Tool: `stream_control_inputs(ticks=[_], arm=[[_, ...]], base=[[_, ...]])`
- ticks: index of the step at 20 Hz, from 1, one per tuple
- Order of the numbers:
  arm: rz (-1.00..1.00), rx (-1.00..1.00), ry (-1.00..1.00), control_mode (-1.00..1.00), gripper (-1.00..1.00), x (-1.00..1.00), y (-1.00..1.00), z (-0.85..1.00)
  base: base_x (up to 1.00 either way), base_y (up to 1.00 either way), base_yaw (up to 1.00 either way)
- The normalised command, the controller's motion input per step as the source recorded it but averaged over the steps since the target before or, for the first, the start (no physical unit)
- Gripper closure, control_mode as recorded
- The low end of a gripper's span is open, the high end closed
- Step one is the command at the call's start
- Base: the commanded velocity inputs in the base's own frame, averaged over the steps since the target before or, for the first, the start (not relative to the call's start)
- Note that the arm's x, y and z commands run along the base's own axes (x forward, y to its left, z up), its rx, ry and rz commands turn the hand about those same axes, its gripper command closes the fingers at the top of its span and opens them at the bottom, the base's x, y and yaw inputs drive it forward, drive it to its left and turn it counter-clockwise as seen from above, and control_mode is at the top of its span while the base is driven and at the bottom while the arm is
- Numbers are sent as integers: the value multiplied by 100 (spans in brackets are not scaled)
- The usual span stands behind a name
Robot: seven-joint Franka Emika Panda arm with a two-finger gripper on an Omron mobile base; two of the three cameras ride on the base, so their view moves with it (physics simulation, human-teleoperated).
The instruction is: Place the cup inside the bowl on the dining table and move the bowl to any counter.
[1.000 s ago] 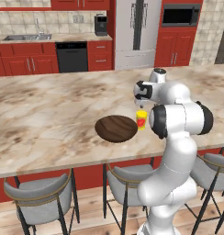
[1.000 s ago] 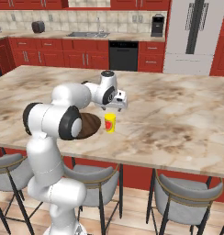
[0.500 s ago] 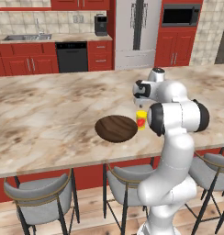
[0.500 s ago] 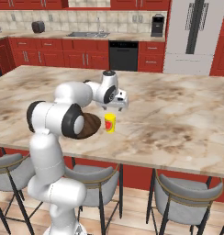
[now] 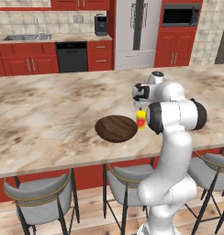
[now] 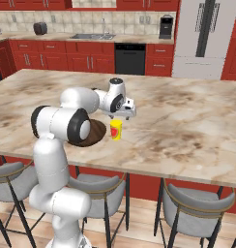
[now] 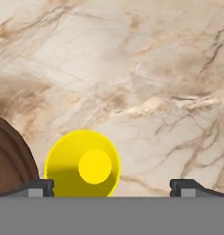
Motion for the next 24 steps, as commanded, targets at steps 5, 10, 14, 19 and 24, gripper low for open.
stream_control_inputs(ticks=[5,10,14,19,24], arm=[[0,0,0,-100,-100,22,-4,-19],[0,0,1,-100,-100,8,-3,-10],[0,0,1,-100,-100,0,-4,-11],[0,0,0,-100,-100,0,-2,-13],[0,0,1,-100,-100,0,-1,-11]], base=[[0,0,0],[0,0,0],[0,0,0],[0,0,0],[0,0,0]])
